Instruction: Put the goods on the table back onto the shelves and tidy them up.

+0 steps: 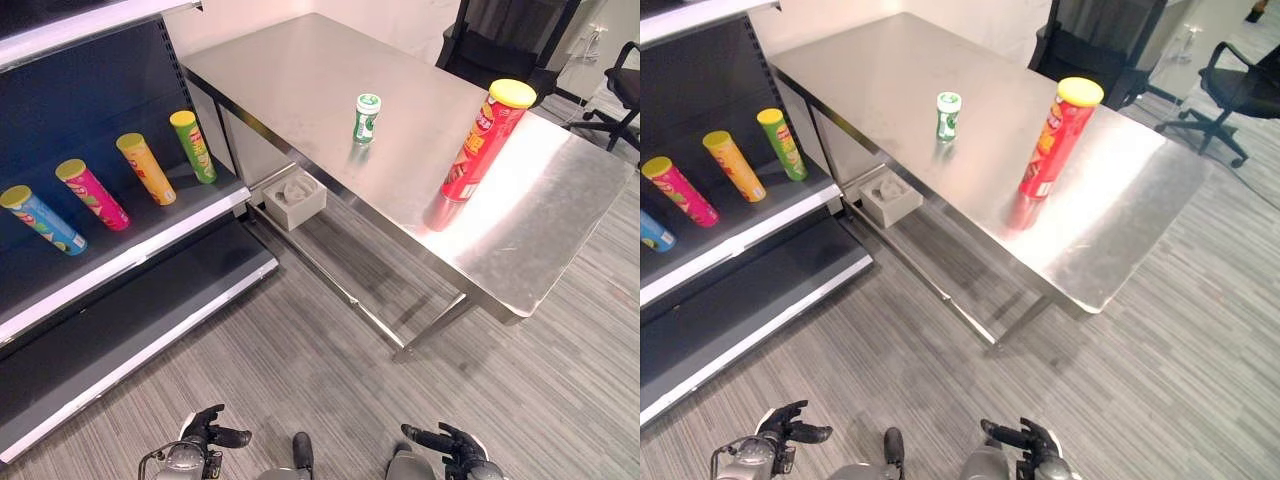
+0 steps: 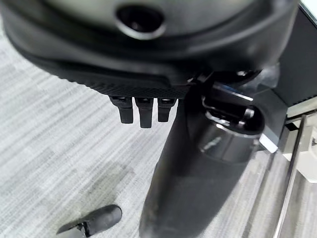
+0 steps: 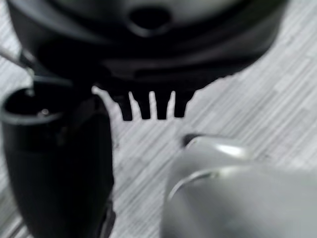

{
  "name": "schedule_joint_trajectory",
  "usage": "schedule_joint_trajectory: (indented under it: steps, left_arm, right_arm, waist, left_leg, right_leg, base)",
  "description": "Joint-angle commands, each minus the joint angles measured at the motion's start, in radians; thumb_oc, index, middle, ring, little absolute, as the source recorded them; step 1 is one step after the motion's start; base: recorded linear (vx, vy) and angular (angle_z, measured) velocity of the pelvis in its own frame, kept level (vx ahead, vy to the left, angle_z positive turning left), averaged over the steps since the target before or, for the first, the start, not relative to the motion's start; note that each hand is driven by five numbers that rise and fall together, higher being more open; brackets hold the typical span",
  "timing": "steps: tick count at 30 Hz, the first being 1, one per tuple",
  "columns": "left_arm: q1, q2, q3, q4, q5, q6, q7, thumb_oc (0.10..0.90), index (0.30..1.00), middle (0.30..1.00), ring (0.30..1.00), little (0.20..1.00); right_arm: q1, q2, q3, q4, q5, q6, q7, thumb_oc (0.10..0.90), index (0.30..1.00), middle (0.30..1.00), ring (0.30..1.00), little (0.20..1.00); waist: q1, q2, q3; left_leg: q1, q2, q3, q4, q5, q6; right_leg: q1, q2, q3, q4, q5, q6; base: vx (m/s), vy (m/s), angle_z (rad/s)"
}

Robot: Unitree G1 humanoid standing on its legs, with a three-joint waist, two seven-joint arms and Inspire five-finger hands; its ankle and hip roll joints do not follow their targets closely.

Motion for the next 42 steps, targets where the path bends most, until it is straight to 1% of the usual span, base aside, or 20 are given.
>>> schedule_joint_trajectory:
  steps: [1,3,5,8,9,10,12,13,15,17,18,19,21,22,23,27,29,34,36,42]
  left_arm:
    - [0.000,-0.012,0.019,-0.061,0.011,-0.031,0.010,0.800,0.900,0.900,0.900,0.900]
    - [0.006,-0.013,0.022,-0.078,-0.001,-0.036,0.009,0.800,0.900,0.900,0.900,0.900]
    - [0.021,-0.011,0.033,-0.104,-0.004,-0.033,0.005,0.800,0.900,0.900,0.900,0.900]
    - [0.067,-0.009,0.058,-0.163,0.021,-0.026,-0.010,0.800,0.900,0.900,0.900,0.900]
    - [0.069,-0.010,0.057,-0.164,0.021,-0.026,-0.010,0.800,0.900,0.900,0.900,0.900]
    - [0.082,-0.025,0.069,-0.159,0.036,-0.026,-0.014,0.800,0.900,0.900,0.900,0.900]
    - [0.092,-0.039,0.073,-0.154,0.048,-0.027,-0.018,0.800,0.900,0.900,0.900,0.900]
    - [0.091,-0.040,0.073,-0.154,0.048,-0.027,-0.017,0.800,0.900,0.900,0.900,0.900]
    - [0.106,-0.047,0.071,-0.139,0.066,-0.028,-0.024,0.800,0.900,0.900,0.900,0.900]
    - [0.115,-0.045,0.064,-0.135,0.080,-0.032,-0.032,0.800,0.900,0.900,0.900,0.900]
    - [0.115,-0.046,0.064,-0.134,0.080,-0.032,-0.032,0.800,0.900,0.900,0.900,0.900]
    - [0.122,-0.039,0.063,-0.138,0.081,-0.035,-0.036,0.800,0.900,0.900,0.900,0.900]
    - [0.131,-0.031,0.054,-0.144,0.088,-0.040,-0.043,0.800,0.900,0.900,0.900,0.900]
    - [0.131,-0.032,0.056,-0.144,0.089,-0.040,-0.043,0.800,0.900,0.900,0.900,0.900]
    - [0.136,-0.026,0.050,-0.145,0.082,-0.042,-0.047,0.800,0.900,0.900,0.900,0.900]
    - [0.156,-0.022,0.042,-0.142,0.070,-0.045,-0.054,0.800,0.900,0.900,0.900,0.900]
    - [0.159,-0.023,0.041,-0.139,0.073,-0.045,-0.056,0.800,0.900,0.900,0.900,0.900]
    - [0.173,-0.027,0.028,-0.123,0.075,-0.046,-0.061,0.800,0.900,0.900,0.900,0.900]
    - [0.175,-0.030,0.018,-0.120,0.075,-0.047,-0.062,0.800,0.900,0.900,0.900,0.900]
    - [0.178,-0.033,0.015,-0.120,0.063,-0.050,-0.056,0.800,0.900,0.900,0.900,0.900]
  right_arm:
    - [0.005,-0.080,-0.073,0.016,0.035,-0.010,-0.043,0.800,0.900,0.900,0.900,0.900]
    - [0.015,-0.095,-0.119,0.024,0.070,-0.020,-0.056,0.800,0.900,0.900,0.900,0.900]
    - [0.033,-0.130,-0.208,0.003,0.129,-0.028,-0.076,0.800,0.900,0.900,0.900,0.900]
    - [0.088,-0.212,-0.346,-0.168,0.158,-0.053,-0.108,0.800,0.900,0.900,0.900,0.900]
    - [0.092,-0.212,-0.348,-0.174,0.157,-0.050,-0.110,0.800,0.900,0.900,0.900,0.900]
    - [0.113,-0.284,-0.407,-0.337,0.138,-0.080,-0.128,0.800,0.900,0.900,0.900,0.900]
    - [0.117,-0.361,-0.453,-0.499,0.109,-0.109,-0.131,0.800,0.900,0.900,0.900,0.900]
    - [0.118,-0.361,-0.455,-0.501,0.108,-0.108,-0.131,0.800,0.900,0.900,0.900,0.900]
    - [0.101,-0.465,-0.516,-0.732,0.072,-0.156,-0.124,0.800,0.900,0.900,0.900,0.900]
    - [0.069,-0.536,-0.546,-0.836,0.061,-0.177,-0.116,0.800,0.900,0.900,0.900,0.900]
    - [0.071,-0.537,-0.548,-0.839,0.061,-0.175,-0.116,0.800,0.900,0.900,0.900,0.900]
    - [0.044,-0.575,-0.561,-0.915,0.080,-0.197,-0.100,0.800,0.900,0.900,0.900,0.900]
    - [-0.021,-0.639,-0.545,-0.957,0.130,-0.225,-0.077,0.800,0.900,0.900,0.900,0.900]
    - [-0.025,-0.642,-0.542,-0.954,0.132,-0.226,-0.076,0.800,0.900,0.900,0.900,0.900]
    - [-0.066,-0.671,-0.522,-0.966,0.179,-0.237,-0.064,0.800,0.900,0.900,0.900,0.900]
    - [-0.149,-0.702,-0.480,-1.004,0.259,-0.263,-0.031,0.800,0.900,0.900,0.900,0.900]
    - [-0.170,-0.714,-0.460,-1.004,0.265,-0.261,-0.022,0.800,0.900,0.900,0.900,0.900]
    - [-0.253,-0.773,-0.356,-1.027,0.264,-0.251,0.017,0.800,0.900,0.900,0.900,0.900]
    - [-0.294,-0.802,-0.295,-1.015,0.252,-0.235,0.034,0.800,0.900,0.900,0.900,0.900]
    - [-0.371,-0.820,-0.207,-0.972,0.258,-0.224,0.043,0.800,0.900,0.900,0.900,0.900]
  waist:
    - [0.001,-0.017,-0.009]
    - [-0.007,-0.020,-0.018]
    - [-0.016,-0.020,-0.029]
    - [-0.030,-0.020,-0.048]
    - [-0.029,-0.019,-0.048]
    - [-0.039,-0.018,-0.052]
    - [-0.043,-0.018,-0.057]
    - [-0.042,-0.018,-0.059]
    - [-0.043,-0.020,-0.069]
    - [-0.036,-0.020,-0.076]
    - [-0.036,-0.018,-0.075]
    - [-0.031,-0.019,-0.078]
    - [-0.018,-0.022,-0.087]
    - [-0.020,-0.021,-0.086]
    - [-0.009,-0.024,-0.090]
    - [0.010,-0.029,-0.099]
    - [0.012,-0.029,-0.100]
    - [0.031,-0.034,-0.105]
    - [0.043,-0.038,-0.105]
    - [0.050,-0.040,-0.107]
  left_leg:
    - [0.004,0.071,-0.031,0.012,-0.059,-0.098]
    - [0.008,0.078,-0.028,0.012,-0.059,-0.104]
    - [0.017,0.087,-0.029,0.012,-0.064,-0.109]
    - [0.040,0.101,-0.023,0.012,-0.078,-0.118]
    - [0.042,0.102,-0.023,0.012,-0.079,-0.118]
    - [0.058,0.108,-0.020,0.012,-0.088,-0.123]
    - [0.068,0.113,-0.016,0.012,-0.093,-0.126]
    - [0.064,0.112,-0.015,0.012,-0.089,-0.126]
    - [0.072,0.117,-0.010,0.012,-0.094,-0.129]
    - [0.075,0.121,-0.008,0.012,-0.096,-0.132]
    - [0.075,0.122,-0.008,0.012,-0.096,-0.132]
    - [0.080,0.125,-0.006,0.012,-0.098,-0.136]
    - [0.081,0.128,-0.004,0.012,-0.097,-0.139]
    - [0.082,0.129,-0.005,0.012,-0.097,-0.139]
    - [0.083,0.130,-0.004,0.012,-0.096,-0.143]
    - [0.083,0.134,-0.007,0.012,-0.094,-0.148]
    - [0.083,0.135,-0.009,0.012,-0.094,-0.149]
    - [0.085,0.139,-0.014,0.012,-0.092,-0.156]
    - [0.084,0.140,-0.017,0.012,-0.088,-0.159]
    - [0.081,0.143,-0.027,0.012,-0.085,-0.163]
  right_leg:
    - [0.090,0.025,0.015,-0.043,0.082,-0.014]
    - [0.105,0.028,0.006,-0.072,0.092,-0.013]
    - [0.118,0.033,0.004,-0.080,0.084,-0.014]
    - [0.138,0.035,-0.002,-0.080,0.070,-0.009]
    - [0.140,0.036,-0.002,-0.080,0.069,-0.009]
    - [0.154,0.038,-0.002,-0.080,0.062,-0.008]
    - [0.159,0.040,0.002,-0.080,0.057,-0.008]
    - [0.155,0.039,0.003,-0.080,0.060,-0.009]
    - [0.160,0.042,0.005,-0.080,0.054,-0.010]
    - [0.165,0.043,0.003,-0.080,0.050,-0.011]
    - [0.165,0.044,0.003,-0.080,0.049,-0.012]
    - [0.172,0.044,0.000,-0.080,0.046,-0.011]
    - [0.178,0.044,-0.007,-0.080,0.043,-0.012]
    - [0.179,0.044,-0.007,-0.080,0.043,-0.012]
    - [0.183,0.044,-0.011,-0.080,0.041,-0.012]
    - [0.193,0.042,-0.023,-0.080,0.037,-0.013]
    - [0.196,0.042,-0.026,-0.080,0.036,-0.014]
    - [0.206,0.041,-0.043,-0.080,0.033,-0.015]
    - [0.211,0.040,-0.052,-0.080,0.033,-0.016]
    - [0.217,0.039,-0.064,-0.080,0.030,-0.017]
  base:
    - [0.15,-0.098,0.42]
    - [0.13,-0.094,0.20]
    - [0.11,-0.066,-0.05]
    - [0.11,-0.037,-0.11]
    - [0.11,-0.025,-0.17]
    - [0.07,-0.012,-0.15]
    - [0.06,-0.011,-0.08]
    - [0.04,-0.013,-0.15]
    - [0.04,-0.017,-0.08]
    - [0.02,-0.009,0.01]
    - [0.03,-0.016,0.00]
    - [0.03,-0.014,0.04]
    - [0.03,-0.018,0.06]
    - [0.03,-0.026,0.06]
    - [0.03,-0.030,0.06]
    - [0.03,-0.036,0.14]
    - [0.02,-0.018,0.13]
    - [0.02,-0.030,0.12]
    - [0.01,-0.019,0.12]
    - [0.00,-0.022,0.04]
